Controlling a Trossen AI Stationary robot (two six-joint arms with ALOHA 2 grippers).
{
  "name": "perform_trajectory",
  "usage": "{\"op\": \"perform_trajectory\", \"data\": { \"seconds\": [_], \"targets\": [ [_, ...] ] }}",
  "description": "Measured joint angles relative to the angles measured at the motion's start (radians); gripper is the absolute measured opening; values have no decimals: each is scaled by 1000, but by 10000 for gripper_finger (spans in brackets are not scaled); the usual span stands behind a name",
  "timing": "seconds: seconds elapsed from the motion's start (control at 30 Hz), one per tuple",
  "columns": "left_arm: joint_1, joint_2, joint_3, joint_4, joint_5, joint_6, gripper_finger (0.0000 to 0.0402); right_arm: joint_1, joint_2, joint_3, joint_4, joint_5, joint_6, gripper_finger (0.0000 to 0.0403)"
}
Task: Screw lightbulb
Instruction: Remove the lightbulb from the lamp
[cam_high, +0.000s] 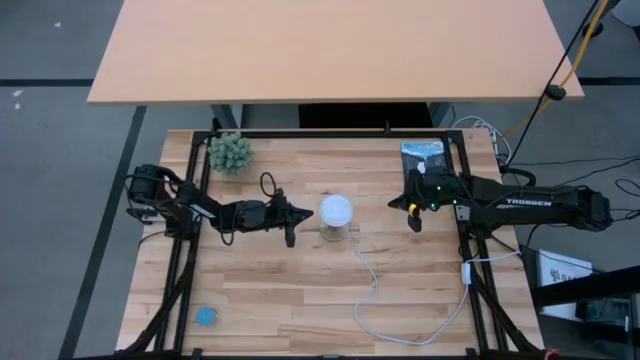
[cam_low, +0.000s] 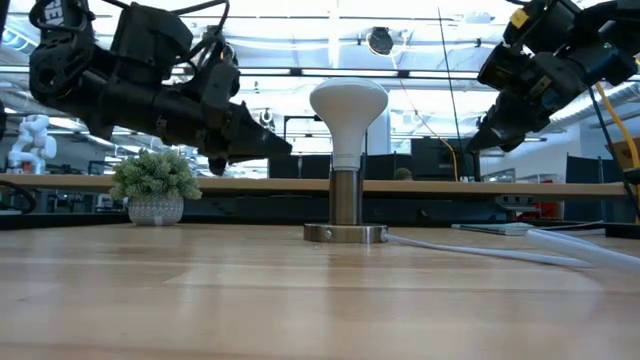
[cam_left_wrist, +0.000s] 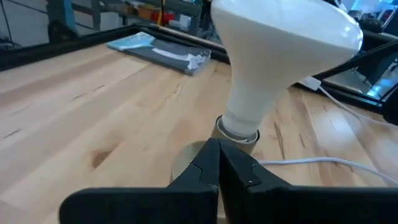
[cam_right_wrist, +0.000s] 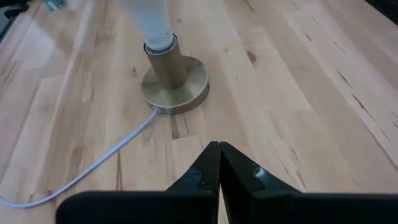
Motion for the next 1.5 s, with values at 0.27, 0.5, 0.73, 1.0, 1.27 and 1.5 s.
{"op": "perform_trajectory", "data": {
  "seconds": [0.27, 0.5, 0.73, 1.0, 1.27, 1.5],
  "targets": [
    [3, 0, 139, -324, 77, 32, 0, 0, 0, 0, 3, -2, 0, 0],
    [-13, 0, 309, -715, 115, 73, 0, 0, 0, 0, -6, -3, 15, 0],
    [-38, -9, 363, -874, 110, 71, 0, 0, 0, 0, -15, -4, 15, 0],
    [-41, -126, 362, -1083, 43, -60, 0, 0, 0, -1, -19, -8, 15, 0],
    [-51, -183, 363, -1182, 2, -40, 0, 0, 0, -89, 0, -12, 86, 0],
    [-39, -182, 362, -1141, -3, -49, 0, 12, 0, -153, 140, -83, 128, 0]
  ]
}}
